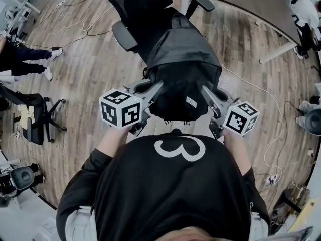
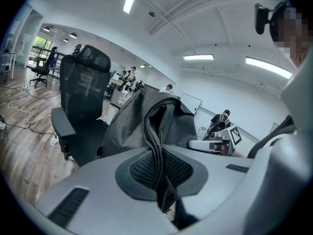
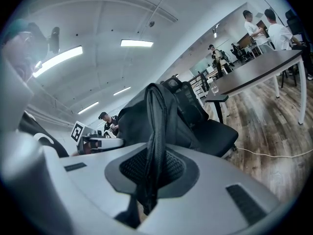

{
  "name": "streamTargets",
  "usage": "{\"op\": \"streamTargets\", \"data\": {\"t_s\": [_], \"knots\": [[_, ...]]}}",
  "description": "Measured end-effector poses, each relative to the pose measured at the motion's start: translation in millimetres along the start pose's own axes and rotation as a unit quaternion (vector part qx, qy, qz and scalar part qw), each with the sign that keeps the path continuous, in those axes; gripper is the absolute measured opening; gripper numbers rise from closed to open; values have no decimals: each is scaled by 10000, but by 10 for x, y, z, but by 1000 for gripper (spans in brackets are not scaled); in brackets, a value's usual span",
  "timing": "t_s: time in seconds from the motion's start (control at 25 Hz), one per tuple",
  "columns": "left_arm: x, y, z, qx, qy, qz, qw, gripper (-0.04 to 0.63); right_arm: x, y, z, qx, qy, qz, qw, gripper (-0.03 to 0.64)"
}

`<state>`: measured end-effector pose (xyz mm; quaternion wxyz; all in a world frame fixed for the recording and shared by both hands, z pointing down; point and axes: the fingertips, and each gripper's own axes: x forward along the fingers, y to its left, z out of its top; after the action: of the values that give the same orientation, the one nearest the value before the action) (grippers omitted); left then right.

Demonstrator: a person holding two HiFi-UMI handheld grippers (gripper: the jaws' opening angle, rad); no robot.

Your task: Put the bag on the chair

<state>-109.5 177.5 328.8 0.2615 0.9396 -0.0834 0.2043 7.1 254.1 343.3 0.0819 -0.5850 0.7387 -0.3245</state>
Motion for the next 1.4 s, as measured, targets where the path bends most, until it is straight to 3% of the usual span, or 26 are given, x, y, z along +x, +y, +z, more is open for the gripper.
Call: {"op": "streamTargets", "data": {"t_s": [0.64, 0.88, 1.4], "knots": [[232, -61, 55, 106, -98, -47, 9999, 34, -46, -234, 146, -209, -72, 53, 9997, 54], [306, 85, 81, 62, -37, -122, 9999, 34, 109, -322, 158, -142, 52, -42, 9999, 54], [958, 660, 444, -125, 202, -156, 9996, 34, 646, -983, 530, 30, 142, -202, 9997, 54]]}}
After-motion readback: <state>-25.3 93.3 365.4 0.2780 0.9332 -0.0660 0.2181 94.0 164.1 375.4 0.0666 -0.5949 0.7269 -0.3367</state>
